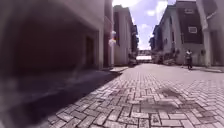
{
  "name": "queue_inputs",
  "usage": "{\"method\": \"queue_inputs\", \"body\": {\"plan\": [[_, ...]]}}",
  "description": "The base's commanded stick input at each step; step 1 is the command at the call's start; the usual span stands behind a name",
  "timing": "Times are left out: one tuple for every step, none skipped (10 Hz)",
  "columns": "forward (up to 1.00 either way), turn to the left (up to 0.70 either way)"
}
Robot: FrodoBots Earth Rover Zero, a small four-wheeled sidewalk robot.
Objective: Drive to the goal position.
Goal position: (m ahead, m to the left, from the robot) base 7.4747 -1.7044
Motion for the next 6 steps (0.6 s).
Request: {"method": "queue_inputs", "body": {"plan": [[0.5, 0.0], [0.5, 0.0], [0.5, 0.0], [0.5, 0.0], [0.5, 0.0], [0.5, 0.0]]}}
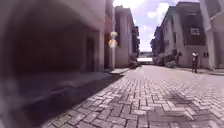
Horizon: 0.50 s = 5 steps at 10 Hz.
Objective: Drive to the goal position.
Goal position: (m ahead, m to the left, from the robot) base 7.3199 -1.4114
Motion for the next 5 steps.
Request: {"method": "queue_inputs", "body": {"plan": [[0.5, 0.0], [0.5, 0.0], [0.5, -0.34], [0.5, -0.34], [0.5, -0.05]]}}
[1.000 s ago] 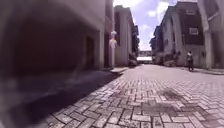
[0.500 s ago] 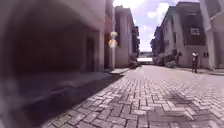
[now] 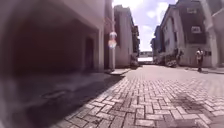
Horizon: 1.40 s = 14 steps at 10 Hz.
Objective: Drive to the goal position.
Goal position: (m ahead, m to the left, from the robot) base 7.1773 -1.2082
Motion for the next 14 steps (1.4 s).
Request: {"method": "queue_inputs", "body": {"plan": [[0.5, 0.0], [0.5, -0.05], [0.5, -0.41], [0.5, -0.28], [0.5, 0.0], [0.5, 0.0], [0.5, 0.0], [0.5, 0.0], [0.5, 0.0], [0.5, 0.0], [0.5, 0.0], [0.5, 0.0], [0.5, 0.0], [0.5, 0.0]]}}
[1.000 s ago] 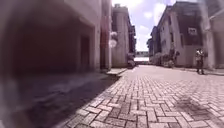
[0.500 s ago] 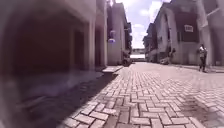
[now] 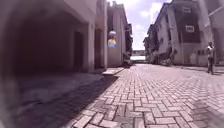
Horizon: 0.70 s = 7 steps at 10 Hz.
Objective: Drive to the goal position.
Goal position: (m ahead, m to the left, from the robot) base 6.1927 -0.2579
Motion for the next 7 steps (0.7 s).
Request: {"method": "queue_inputs", "body": {"plan": [[0.5, 0.0], [0.5, 0.0], [0.5, -0.25], [0.5, -0.5], [0.5, -0.5], [0.5, -0.3], [0.5, 0.0]]}}
